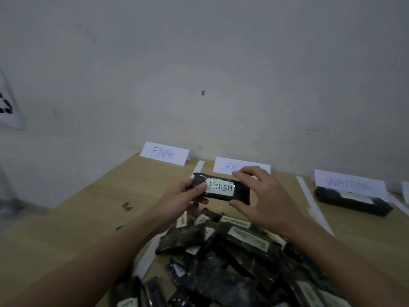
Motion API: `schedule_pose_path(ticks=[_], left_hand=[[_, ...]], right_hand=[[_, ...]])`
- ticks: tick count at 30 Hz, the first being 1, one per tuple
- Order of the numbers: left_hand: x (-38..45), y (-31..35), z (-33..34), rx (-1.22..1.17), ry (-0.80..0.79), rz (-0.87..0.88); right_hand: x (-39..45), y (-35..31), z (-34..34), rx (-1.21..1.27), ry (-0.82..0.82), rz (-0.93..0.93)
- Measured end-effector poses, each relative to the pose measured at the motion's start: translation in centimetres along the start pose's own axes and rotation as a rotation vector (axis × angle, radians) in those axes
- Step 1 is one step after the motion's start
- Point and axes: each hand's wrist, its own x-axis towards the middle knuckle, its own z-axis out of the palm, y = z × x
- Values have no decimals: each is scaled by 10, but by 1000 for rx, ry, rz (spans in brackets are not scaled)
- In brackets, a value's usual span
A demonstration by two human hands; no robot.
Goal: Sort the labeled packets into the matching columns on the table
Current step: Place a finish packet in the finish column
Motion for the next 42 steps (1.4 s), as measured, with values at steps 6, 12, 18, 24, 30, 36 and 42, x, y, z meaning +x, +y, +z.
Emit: schedule_pose_path(ticks=[6, 12, 18, 24, 30, 36, 42], left_hand=[[-4, -16, -60, 27, 107, 3], [3, -51, -146, 240, 306, -28], [13, -112, -214, 1052, 286, -68], [20, -127, -222, 1135, 229, -136], [22, -132, -223, 1141, 256, -111], [23, -131, -223, 1101, 265, -123], [23, -125, -221, 1103, 256, -134]], right_hand=[[51, -43, 57, -7, -99, -128], [116, -68, 122, 60, -164, -85], [185, -72, 215, 90, -257, 37], [235, -61, 292, 88, -262, 144], [270, -51, 337, 65, -269, 176], [278, -54, 350, -6, -331, 176], [260, -62, 310, 71, -339, 96]])
